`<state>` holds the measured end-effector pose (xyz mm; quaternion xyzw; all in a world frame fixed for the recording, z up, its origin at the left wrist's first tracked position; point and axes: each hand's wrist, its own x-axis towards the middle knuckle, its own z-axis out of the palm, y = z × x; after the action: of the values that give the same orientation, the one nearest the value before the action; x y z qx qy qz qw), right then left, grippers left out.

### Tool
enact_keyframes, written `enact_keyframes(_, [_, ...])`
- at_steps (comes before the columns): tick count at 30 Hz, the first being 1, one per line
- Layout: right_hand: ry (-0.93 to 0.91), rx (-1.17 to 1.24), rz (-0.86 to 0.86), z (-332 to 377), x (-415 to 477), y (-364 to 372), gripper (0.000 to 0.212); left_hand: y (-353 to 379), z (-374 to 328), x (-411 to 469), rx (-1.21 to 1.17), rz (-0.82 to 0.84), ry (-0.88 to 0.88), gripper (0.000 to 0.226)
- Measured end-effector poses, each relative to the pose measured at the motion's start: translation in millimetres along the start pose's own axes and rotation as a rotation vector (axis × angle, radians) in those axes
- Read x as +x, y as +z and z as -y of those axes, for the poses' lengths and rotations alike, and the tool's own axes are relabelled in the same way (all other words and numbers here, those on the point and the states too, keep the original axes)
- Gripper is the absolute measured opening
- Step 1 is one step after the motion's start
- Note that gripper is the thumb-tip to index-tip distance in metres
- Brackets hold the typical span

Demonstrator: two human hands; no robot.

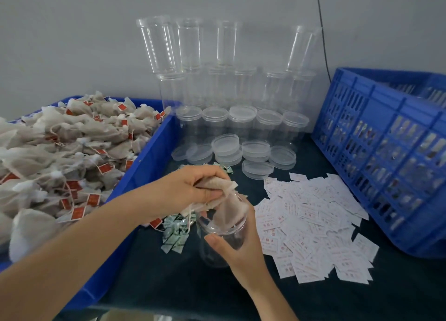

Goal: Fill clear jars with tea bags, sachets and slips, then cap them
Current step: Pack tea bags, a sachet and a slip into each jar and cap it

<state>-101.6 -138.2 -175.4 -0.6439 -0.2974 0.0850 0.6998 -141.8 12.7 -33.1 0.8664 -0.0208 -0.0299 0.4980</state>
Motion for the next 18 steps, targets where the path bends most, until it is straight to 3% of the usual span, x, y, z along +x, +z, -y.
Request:
enact_keyframes(3, [-0.012,-0.006,-0.032,-1.1,0.2,1.5,0.083,-5.9,-4.0,0.0,-0.048,-0.062,0.016,0.019])
enact_keyframes(11, [0.0,0.043,0.021,0.6,-0.9,0.4,0.081,-16.6,-8.4,1.7,0.122,-0.079,0.001,0.039])
enact_keyframes(16, [0.017,0.042,0.011,1.9,-0.9,0.9,0.081,-64.7,19.4,2.9,0.25,-0.447,-0.049,0.026])
enact_keyframes(18, [0.02,0.041,0.014,1.1,-0.9,0.7,0.081,-88.7,48.7,0.3,0.424,-0.613,-0.182,0.024])
